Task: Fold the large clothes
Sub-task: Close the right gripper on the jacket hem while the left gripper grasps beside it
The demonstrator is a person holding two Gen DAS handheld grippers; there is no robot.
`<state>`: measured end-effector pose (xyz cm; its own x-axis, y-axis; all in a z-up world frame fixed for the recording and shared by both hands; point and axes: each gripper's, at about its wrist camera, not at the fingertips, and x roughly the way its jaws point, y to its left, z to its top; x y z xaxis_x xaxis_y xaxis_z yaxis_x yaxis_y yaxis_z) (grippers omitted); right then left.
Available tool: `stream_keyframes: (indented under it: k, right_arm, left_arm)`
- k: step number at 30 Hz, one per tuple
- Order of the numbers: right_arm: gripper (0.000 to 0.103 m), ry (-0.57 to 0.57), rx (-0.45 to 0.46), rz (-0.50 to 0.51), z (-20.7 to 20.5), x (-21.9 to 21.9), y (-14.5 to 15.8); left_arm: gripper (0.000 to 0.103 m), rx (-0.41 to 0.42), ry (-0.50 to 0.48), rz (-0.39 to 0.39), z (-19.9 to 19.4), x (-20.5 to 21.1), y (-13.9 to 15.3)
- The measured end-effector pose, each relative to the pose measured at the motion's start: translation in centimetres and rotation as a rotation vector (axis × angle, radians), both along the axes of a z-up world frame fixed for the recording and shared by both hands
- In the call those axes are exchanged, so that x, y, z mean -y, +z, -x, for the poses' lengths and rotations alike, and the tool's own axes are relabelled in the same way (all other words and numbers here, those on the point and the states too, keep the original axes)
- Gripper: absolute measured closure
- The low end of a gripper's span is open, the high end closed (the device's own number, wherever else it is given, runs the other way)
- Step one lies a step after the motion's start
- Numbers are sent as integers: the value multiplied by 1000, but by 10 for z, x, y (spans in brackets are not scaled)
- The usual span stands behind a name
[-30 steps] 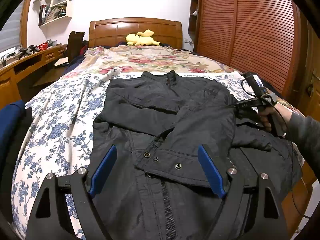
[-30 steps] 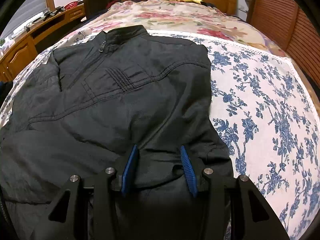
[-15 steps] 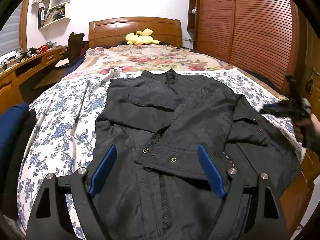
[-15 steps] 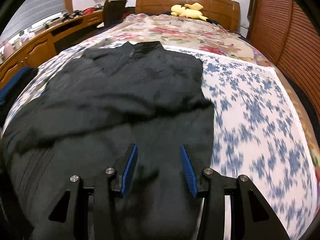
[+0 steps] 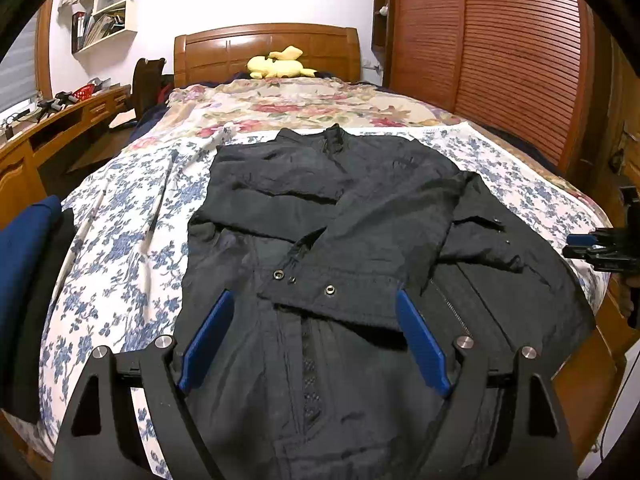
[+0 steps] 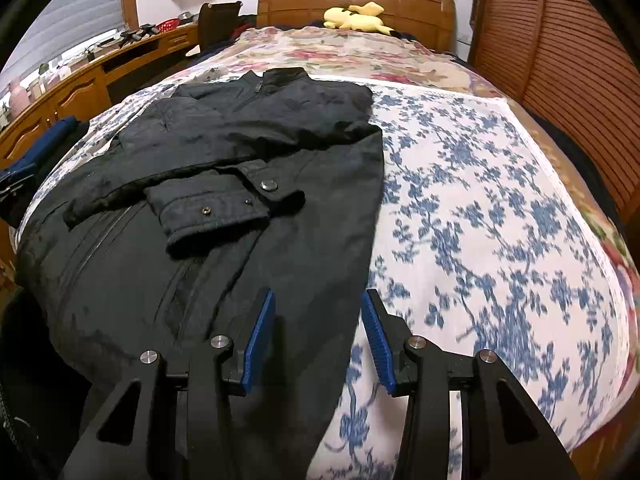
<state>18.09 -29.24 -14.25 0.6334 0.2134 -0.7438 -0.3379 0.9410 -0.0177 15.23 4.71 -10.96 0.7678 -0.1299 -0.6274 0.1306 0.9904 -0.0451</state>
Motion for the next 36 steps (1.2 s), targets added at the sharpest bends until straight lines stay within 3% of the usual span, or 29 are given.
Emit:
stream_keyframes:
  k: [5,15,21,32,36]
  right_arm:
    - [50,-6,-20,-16,9,2,-2]
    - [49,-30,-74,-41,11,5,-17]
    - [49,-10,-89,-34,16,-2,-26]
    - [49,16,-91,-59,24,-5,-26]
    - [49,57,-58,-103,31,-7,-20]
  left_arm:
    - [19,-18,22,-7,6,-9,-3]
    - [20,-61,72,-13,22,-44,-19]
    - [41,-118,84,-11,29,-60,-37]
    - [45,-180,89,21,50,-71,-58]
    - [59,-175,77,34,56,-72,-59]
